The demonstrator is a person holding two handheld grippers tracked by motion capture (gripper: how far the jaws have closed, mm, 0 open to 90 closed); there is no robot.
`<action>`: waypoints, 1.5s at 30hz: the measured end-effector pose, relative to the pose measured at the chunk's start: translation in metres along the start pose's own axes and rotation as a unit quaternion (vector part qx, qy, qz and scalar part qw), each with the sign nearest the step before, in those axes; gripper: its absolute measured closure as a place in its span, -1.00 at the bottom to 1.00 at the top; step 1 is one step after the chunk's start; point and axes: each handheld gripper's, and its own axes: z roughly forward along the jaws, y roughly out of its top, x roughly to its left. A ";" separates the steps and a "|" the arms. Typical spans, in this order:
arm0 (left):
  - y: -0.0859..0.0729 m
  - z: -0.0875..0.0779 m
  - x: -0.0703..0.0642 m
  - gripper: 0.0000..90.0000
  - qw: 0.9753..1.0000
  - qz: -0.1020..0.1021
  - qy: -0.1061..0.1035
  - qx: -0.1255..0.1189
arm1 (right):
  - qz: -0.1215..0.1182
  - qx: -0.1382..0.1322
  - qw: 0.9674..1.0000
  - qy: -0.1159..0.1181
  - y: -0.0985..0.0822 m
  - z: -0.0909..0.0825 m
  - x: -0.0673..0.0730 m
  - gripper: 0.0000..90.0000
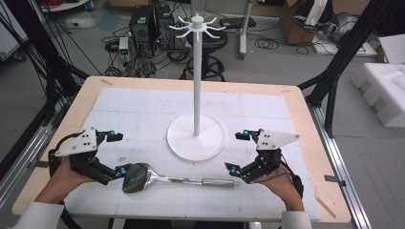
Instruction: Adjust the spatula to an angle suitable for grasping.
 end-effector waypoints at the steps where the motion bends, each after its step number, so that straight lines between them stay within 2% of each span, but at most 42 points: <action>1: 0.002 0.002 0.001 -0.96 1.000 -0.001 -0.006 -0.002 | 0.002 -0.001 1.000 -0.002 -0.001 -0.002 -0.001 -0.99; 3: 0.006 0.006 0.002 -0.96 1.000 0.003 -0.020 0.001 | 0.004 -0.002 1.000 -0.009 -0.002 -0.005 -0.002 -0.99; 7: 0.013 0.019 0.001 -0.96 0.998 0.011 -0.042 0.039 | 0.005 -0.006 1.000 -0.020 -0.002 -0.013 -0.003 -0.99; 10: 0.019 0.030 0.000 -0.96 0.996 0.038 -0.056 0.063 | 0.006 -0.008 1.000 -0.029 -0.001 -0.021 -0.004 -0.99; 14: 0.029 0.043 -0.002 -0.96 0.994 0.041 -0.054 0.082 | 0.010 -0.012 0.999 -0.029 -0.002 -0.030 -0.006 -0.99; 17: 0.036 0.052 -0.003 -0.96 0.992 0.048 -0.064 0.100 | 0.014 -0.005 1.000 -0.027 -0.004 -0.035 -0.008 -0.99; 21: 0.045 0.068 -0.006 -0.96 0.987 0.064 -0.081 0.126 | 0.016 0.017 1.000 -0.017 -0.004 -0.036 -0.008 -0.99; 24: 0.049 0.083 -0.009 -0.96 0.980 0.083 -0.093 0.157 | 0.009 0.034 0.999 -0.016 -0.002 -0.036 -0.008 -0.99; 27: 0.051 0.095 -0.013 -0.96 0.975 0.091 -0.105 0.173 | 0.005 0.049 0.999 -0.021 -0.001 -0.036 -0.007 -0.99; 28: 0.050 0.101 -0.014 -0.96 0.972 0.099 -0.108 0.183 | 0.005 0.052 0.998 -0.023 -0.001 -0.037 -0.007 -0.99; 31: 0.047 0.112 -0.018 -0.96 0.966 0.106 -0.114 0.209 | 0.006 0.055 0.998 -0.021 -0.001 -0.038 -0.007 -0.99; 32: 0.046 0.117 -0.019 -0.96 0.962 0.115 -0.117 0.220 | 0.007 0.056 0.998 -0.021 -0.001 -0.038 -0.008 -0.99; 33: 0.046 0.119 -0.021 -0.96 0.960 0.119 -0.118 0.226 | 0.006 0.057 0.998 -0.022 -0.001 -0.039 -0.008 -0.99; 34: 0.046 0.124 -0.022 -0.96 0.955 0.129 -0.119 0.239 | 0.007 0.058 0.998 -0.023 -0.001 -0.039 -0.008 -0.99; 35: 0.045 0.127 -0.024 -0.96 0.954 0.128 -0.120 0.242 | 0.006 0.059 0.998 -0.023 -0.002 -0.039 -0.008 -0.99; 39: 0.044 0.140 -0.029 -0.96 0.944 0.144 -0.132 0.266 | 0.006 0.068 0.997 -0.026 -0.004 -0.039 -0.009 -0.99; 41: 0.043 0.146 -0.030 -0.84 0.939 0.146 -0.141 0.277 | 0.005 0.069 0.997 -0.028 -0.004 -0.039 -0.009 -0.99; 42: 0.043 0.150 -0.032 -0.77 0.935 0.148 -0.146 0.288 | 0.005 0.068 0.997 -0.029 -0.004 -0.039 -0.009 -0.99; 43: 0.042 0.152 -0.033 -0.75 0.932 0.152 -0.148 0.294 | 0.005 0.069 0.997 -0.029 -0.003 -0.040 -0.009 -0.99; 44: 0.041 0.156 -0.034 -0.75 0.927 0.159 -0.150 0.304 | 0.003 0.068 0.997 -0.030 -0.003 -0.040 -0.009 -0.99; 45: 0.040 0.158 -0.035 -0.75 0.928 0.154 -0.151 0.305 | 0.002 0.066 0.997 -0.031 -0.003 -0.040 -0.009 -0.99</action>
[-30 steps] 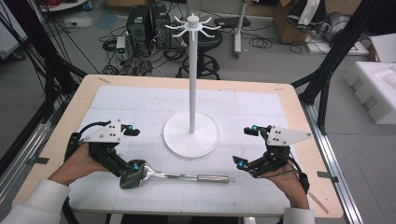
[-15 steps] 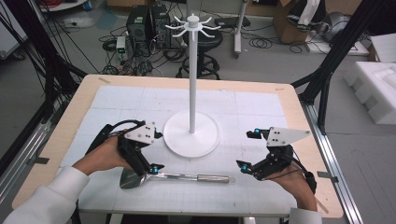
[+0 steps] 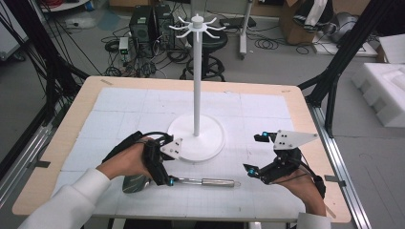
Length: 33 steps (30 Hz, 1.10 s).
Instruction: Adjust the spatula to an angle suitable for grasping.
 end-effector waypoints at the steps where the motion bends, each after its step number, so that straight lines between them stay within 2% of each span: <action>1: 0.001 0.003 0.001 -0.75 1.000 0.005 -0.004 0.010 | -0.001 0.000 1.000 -0.001 0.000 0.000 0.000 -0.99; 2: 0.002 0.005 0.000 -0.75 1.000 0.002 -0.007 0.010 | -0.001 0.000 1.000 0.000 0.000 0.000 0.000 -0.99; 8: 0.007 0.018 0.000 -0.56 0.999 0.014 -0.019 0.041 | 0.003 0.001 1.000 0.003 -0.001 0.001 0.000 -0.99; 11: 0.010 0.026 -0.003 -0.55 0.997 0.014 -0.022 0.070 | 0.004 0.001 1.000 0.004 -0.001 0.001 0.000 -0.99; 14: 0.012 0.032 -0.005 -0.50 0.996 0.020 -0.027 0.086 | 0.002 0.000 1.000 0.003 -0.001 0.001 0.000 -0.99; 19: 0.014 0.039 -0.006 -0.39 0.995 0.019 -0.030 0.096 | 0.002 0.000 1.000 0.004 -0.001 0.001 0.001 -0.99; 22: 0.016 0.040 -0.006 -0.25 0.995 0.031 -0.032 0.094 | 0.004 -0.001 1.000 0.004 -0.001 0.001 0.000 -0.99; 29: 0.018 0.048 -0.007 -0.08 0.992 0.028 -0.045 0.115 | 0.003 -0.001 1.000 0.008 -0.001 0.002 0.001 -0.99; 33: 0.019 0.050 -0.008 0.07 0.991 0.029 -0.045 0.121 | 0.005 0.000 1.000 0.007 -0.001 0.002 0.001 -0.99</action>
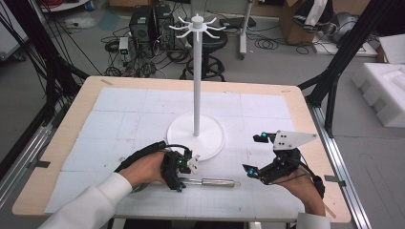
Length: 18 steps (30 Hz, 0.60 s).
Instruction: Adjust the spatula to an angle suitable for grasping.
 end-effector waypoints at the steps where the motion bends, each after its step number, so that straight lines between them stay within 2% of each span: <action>1: 0.000 0.001 0.000 0.09 1.000 0.002 0.001 0.002 | -0.001 -0.001 1.000 0.000 0.000 0.000 0.000 -0.99; 8: 0.003 0.003 0.000 0.27 1.000 0.004 -0.007 0.014 | -0.001 -0.001 1.000 0.002 0.000 0.001 0.000 -0.99; 11: 0.002 0.003 0.001 0.34 1.000 0.002 -0.010 0.011 | 0.000 0.000 1.000 0.002 0.000 0.002 0.000 -0.99; 18: 0.000 0.001 0.003 0.35 1.000 0.000 -0.008 0.004 | 0.000 0.000 1.000 0.003 -0.001 0.002 0.000 -0.99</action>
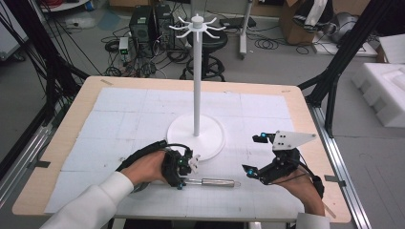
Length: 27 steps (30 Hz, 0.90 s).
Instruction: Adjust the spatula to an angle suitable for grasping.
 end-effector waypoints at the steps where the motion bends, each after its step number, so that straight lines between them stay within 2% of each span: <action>1: 0.000 0.000 0.000 0.36 1.000 0.000 0.000 -0.001 | 0.000 0.000 1.000 0.001 0.000 0.000 0.000 -0.99; 10: -0.002 0.003 0.000 0.45 1.000 -0.005 0.000 -0.009 | 0.002 0.000 1.000 -0.001 0.000 0.000 0.000 -0.99; 16: -0.002 0.004 0.000 0.57 1.000 -0.001 -0.010 -0.008 | 0.001 -0.002 1.000 -0.002 -0.001 0.001 -0.001 -0.99; 20: -0.003 0.005 0.001 0.62 1.000 -0.005 -0.014 -0.012 | 0.002 -0.001 1.000 -0.003 -0.001 0.000 -0.001 -0.99; 27: -0.006 0.004 0.000 0.65 1.000 -0.013 -0.009 -0.018 | 0.002 -0.003 1.000 -0.002 -0.001 0.000 0.000 -0.99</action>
